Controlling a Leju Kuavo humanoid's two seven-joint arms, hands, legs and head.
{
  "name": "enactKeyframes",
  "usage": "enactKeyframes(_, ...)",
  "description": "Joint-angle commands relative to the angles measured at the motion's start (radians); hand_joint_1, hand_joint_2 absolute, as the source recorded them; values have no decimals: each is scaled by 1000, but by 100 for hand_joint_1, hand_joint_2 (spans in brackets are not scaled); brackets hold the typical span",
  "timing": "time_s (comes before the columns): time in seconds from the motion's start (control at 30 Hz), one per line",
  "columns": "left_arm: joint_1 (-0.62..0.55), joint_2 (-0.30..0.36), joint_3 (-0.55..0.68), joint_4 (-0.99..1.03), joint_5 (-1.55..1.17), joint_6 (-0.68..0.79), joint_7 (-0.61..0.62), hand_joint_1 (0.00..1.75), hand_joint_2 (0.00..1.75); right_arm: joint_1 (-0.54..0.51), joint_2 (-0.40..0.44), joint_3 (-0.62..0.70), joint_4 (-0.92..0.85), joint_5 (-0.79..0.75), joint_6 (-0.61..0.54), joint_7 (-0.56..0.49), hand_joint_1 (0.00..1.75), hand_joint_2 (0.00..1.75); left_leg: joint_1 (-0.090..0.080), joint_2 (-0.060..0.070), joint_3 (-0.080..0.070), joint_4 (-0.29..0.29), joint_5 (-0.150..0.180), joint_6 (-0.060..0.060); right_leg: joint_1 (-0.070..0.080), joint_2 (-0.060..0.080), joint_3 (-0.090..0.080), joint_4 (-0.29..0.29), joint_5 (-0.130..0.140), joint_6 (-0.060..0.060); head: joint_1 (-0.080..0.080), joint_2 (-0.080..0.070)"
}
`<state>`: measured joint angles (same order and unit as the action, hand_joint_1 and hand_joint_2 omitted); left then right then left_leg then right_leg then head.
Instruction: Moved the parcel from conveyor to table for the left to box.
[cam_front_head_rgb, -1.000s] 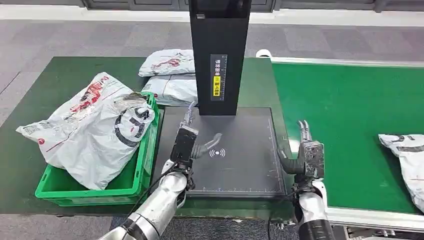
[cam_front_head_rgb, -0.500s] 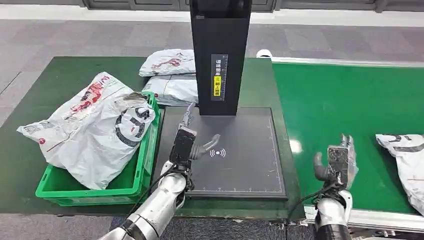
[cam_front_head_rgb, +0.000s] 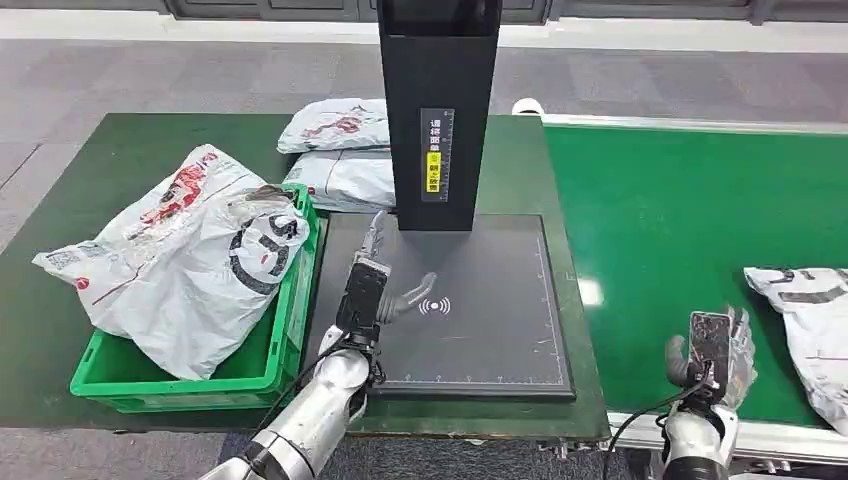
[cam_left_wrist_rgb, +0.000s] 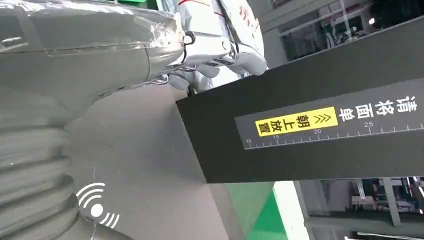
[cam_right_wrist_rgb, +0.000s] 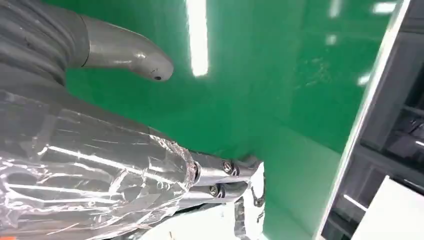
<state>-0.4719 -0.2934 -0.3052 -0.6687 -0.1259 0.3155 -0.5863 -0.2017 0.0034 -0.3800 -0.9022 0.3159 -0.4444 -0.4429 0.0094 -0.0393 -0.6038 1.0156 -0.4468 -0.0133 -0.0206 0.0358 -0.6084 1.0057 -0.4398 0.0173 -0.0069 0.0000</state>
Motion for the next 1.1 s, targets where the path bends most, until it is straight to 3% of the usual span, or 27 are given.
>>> enactKeyframes(0.03, -39, 34, 31, 64, 13, -5, -4, 0, 175, -145, -91, -161, 334, -19, -59, -23, 0, 175, 0, 3, 3, -1, 0, 1, 0, -1, 3, -1, 0, -1, 0, 0)
enactKeyframes(0.2, -39, 33, 47, 72, 19, 3, -19, 0, 175, -174, -136, -167, 445, 36, -120, -43, 0, 175, 0, 4, 6, -3, 0, 2, 1, -5, 7, -5, 0, -2, 0, 0)
enactKeyframes(0.4, -37, 33, 69, 72, 18, 12, -25, 0, 175, -228, -140, -156, 500, 95, -179, -25, 0, 175, -1, 9, 4, -2, -1, 2, 0, 1, 3, -2, 1, -2, 0, 0)
enactKeyframes(0.57, -46, 33, 73, 74, 16, 5, -26, 0, 175, -227, -142, -166, 502, 90, -182, -35, 0, 175, -1, 3, 2, -1, 0, 2, 0, -2, 2, -1, 0, -1, 0, 0)
enactKeyframes(1.1, -40, 20, 78, 51, -6, -1, -7, 0, 175, -228, -133, -178, 494, 117, -219, -15, 0, 175, -1, 4, 1, 0, -1, 3, -1, -1, 1, -1, 0, -1, 0, 0)
